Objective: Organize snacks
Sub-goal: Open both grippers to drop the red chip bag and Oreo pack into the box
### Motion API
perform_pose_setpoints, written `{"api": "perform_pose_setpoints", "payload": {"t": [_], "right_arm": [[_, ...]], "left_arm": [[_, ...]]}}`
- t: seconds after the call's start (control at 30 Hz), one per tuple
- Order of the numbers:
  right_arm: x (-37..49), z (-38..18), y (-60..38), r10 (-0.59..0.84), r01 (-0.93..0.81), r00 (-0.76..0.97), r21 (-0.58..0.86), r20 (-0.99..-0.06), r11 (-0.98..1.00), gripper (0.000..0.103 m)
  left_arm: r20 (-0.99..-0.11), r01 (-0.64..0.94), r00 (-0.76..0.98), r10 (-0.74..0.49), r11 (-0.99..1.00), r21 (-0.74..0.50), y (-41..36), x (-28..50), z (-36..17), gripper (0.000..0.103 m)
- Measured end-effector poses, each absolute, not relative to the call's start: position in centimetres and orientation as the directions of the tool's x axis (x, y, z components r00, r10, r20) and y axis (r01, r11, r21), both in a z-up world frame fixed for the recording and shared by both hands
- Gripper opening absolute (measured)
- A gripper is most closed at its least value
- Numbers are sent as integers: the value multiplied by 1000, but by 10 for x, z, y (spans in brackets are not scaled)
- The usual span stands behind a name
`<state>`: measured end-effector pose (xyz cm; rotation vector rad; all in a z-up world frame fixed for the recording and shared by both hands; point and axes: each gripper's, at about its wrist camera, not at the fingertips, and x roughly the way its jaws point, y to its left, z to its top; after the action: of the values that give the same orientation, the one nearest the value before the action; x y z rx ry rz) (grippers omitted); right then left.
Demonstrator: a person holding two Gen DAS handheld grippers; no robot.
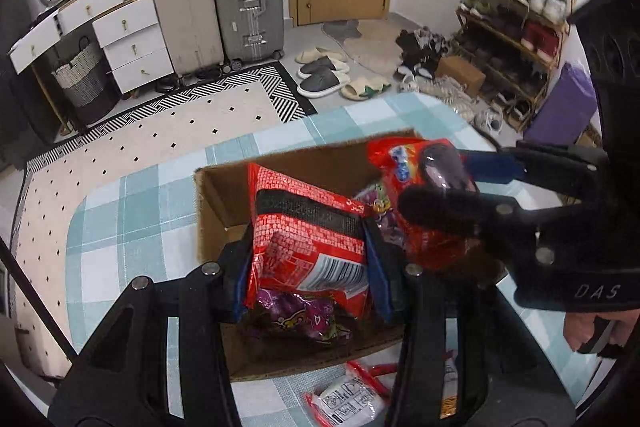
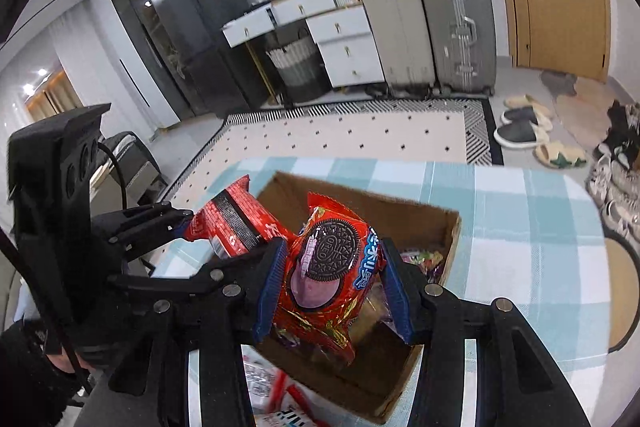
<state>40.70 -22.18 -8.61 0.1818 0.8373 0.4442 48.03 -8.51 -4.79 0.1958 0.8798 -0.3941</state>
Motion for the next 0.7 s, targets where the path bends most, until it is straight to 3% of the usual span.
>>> {"api": "perform_pose_setpoints", "payload": {"t": [0.2,0.3,0.37,0.53,0.7], "right_arm": [[418,-112,-225,447,-291,563,339,-695,895,48],[418,-113,-225,431,-296,582,314,-689,902,54],[416,-110,-227,422,-293,593,304,-686,906,59],[393,-90,-238,432,-294,638,318,-637,902,64],[340,-60,-250,459,-317,711,339,-534,886,78]], "left_arm": [[-804,405,537,-254,914,-18,-90,488,-85,44],[-802,367,561,-208,930,15,-94,494,-92,46],[-794,361,573,-203,932,22,-94,493,-90,65],[-745,329,629,-220,944,-1,-78,467,-65,82],[-670,262,718,-187,965,11,-53,413,-35,82]]}}
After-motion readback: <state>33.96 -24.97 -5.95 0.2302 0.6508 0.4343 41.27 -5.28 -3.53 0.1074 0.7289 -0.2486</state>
